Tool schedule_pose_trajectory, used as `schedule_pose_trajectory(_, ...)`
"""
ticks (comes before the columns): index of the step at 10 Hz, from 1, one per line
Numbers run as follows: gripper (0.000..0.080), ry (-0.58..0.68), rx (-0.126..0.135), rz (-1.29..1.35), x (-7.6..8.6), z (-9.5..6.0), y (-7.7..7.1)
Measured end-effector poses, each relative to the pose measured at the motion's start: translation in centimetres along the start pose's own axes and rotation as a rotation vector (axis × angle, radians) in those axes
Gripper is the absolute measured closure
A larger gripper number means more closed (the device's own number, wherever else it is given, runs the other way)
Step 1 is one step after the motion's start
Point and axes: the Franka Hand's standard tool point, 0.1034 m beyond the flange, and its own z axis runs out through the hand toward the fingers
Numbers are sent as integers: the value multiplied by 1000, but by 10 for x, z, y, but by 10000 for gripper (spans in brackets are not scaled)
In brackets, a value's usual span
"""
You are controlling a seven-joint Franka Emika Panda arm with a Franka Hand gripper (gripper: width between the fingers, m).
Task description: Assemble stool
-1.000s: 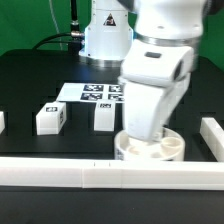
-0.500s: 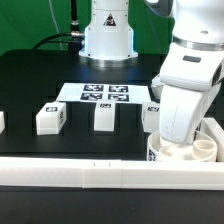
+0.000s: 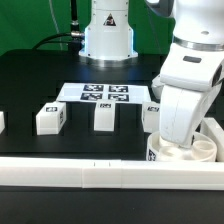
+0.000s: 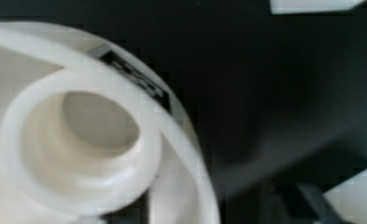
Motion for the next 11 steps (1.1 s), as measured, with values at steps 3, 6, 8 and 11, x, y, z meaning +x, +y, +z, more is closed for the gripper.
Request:
schedule_pose_trajectory(3, 194, 14, -22, 74, 5, -20, -5)
schedule_pose_trajectory(6, 152, 27, -53, 98, -3, -53, 1)
schedule_pose_trajectory(8, 150, 19, -52, 54, -39, -50, 6)
schedule_pose_trajectory(11, 150, 15, -51, 91, -71, -54, 4)
